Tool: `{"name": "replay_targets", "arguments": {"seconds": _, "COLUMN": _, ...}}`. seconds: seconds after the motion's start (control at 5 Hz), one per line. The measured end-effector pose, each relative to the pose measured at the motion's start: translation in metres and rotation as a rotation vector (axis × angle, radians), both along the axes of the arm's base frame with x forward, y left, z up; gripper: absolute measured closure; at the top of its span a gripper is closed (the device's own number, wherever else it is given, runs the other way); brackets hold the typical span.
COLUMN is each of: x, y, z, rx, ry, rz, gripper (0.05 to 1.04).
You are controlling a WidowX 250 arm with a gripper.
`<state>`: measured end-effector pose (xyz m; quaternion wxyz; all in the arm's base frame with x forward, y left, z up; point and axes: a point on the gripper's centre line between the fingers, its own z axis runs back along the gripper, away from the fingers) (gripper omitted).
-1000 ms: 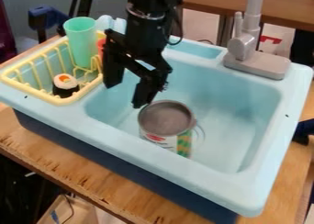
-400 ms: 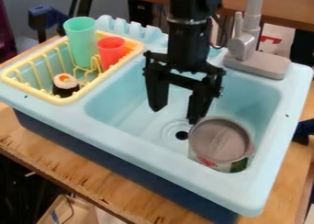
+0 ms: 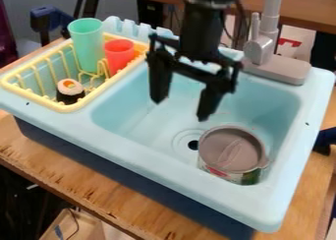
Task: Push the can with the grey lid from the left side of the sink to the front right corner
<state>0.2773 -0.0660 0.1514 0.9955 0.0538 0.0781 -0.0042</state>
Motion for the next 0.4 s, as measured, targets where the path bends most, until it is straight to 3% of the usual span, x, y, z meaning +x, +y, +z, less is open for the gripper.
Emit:
{"name": "replay_targets", "arguments": {"seconds": 0.2, "x": -0.006, "y": 0.009, "z": 0.022, "rx": 0.052, "ry": -0.012, "rz": 0.043, "gripper": 0.083}}
{"name": "replay_targets", "arguments": {"seconds": 0.4, "x": -0.015, "y": 0.01, "z": 0.034, "rx": 0.039, "ry": -0.011, "rz": 0.048, "gripper": 0.083}}
